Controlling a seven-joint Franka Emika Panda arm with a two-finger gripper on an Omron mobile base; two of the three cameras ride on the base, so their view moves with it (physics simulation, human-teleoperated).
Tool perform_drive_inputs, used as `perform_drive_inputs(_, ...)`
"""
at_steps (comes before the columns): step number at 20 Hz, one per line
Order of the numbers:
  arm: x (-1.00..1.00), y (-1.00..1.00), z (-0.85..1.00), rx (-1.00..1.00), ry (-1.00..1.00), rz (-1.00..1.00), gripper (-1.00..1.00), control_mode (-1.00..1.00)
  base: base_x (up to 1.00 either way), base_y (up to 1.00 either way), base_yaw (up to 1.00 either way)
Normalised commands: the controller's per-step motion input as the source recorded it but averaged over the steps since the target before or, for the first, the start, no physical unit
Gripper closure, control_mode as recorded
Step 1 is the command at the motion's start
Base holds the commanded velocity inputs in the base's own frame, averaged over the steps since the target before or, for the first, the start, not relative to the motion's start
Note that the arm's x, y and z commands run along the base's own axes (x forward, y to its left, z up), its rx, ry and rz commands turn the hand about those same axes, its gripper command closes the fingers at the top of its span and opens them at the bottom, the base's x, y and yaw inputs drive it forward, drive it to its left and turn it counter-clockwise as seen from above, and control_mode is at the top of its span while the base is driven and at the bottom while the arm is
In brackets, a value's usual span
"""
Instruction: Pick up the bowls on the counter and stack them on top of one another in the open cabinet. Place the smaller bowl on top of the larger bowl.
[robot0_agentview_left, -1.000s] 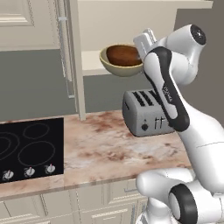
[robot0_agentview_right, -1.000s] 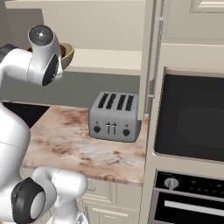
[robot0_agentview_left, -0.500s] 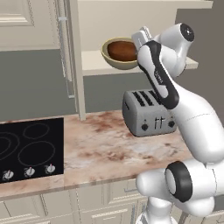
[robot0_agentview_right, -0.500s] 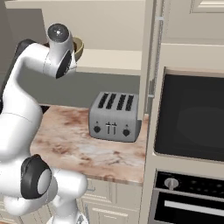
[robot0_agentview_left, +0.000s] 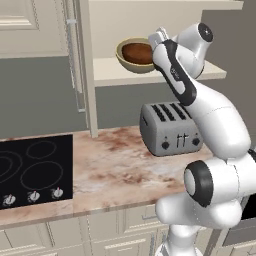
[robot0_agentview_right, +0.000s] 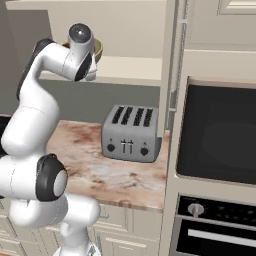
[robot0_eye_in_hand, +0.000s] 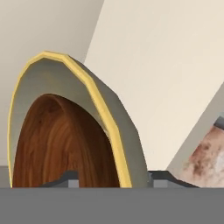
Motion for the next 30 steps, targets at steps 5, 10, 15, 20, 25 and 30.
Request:
perform_drive_inputs(5, 0.32, 0.0, -0.3, -0.03, 0.0, 0.0, 1.0, -1.0, 0.0, 0.0, 0.0)
perform_drive_inputs(10, 0.21, 0.0, -0.03, -0.03, 0.0, -0.02, -1.0, -1.0, 0.0, 0.0, 0.0)
perform_drive_inputs(15, -0.19, 0.0, 0.0, 0.0, -0.02, -0.02, -1.0, -1.0, 0.0, 0.0, 0.0)
perform_drive_inputs(20, -0.5, 0.0, 0.0, 0.0, -0.08, -0.03, -1.0, -1.0, 0.0, 0.0, 0.0)
perform_drive_inputs(25, -0.77, 0.1, -0.03, 0.0, -0.1, -0.04, -1.0, -1.0, 0.0, 0.0, 0.0)
perform_drive_inputs(30, -1.0, 0.1, -0.12, 0.0, -0.09, -0.07, -1.0, -1.0, 0.0, 0.0, 0.0)
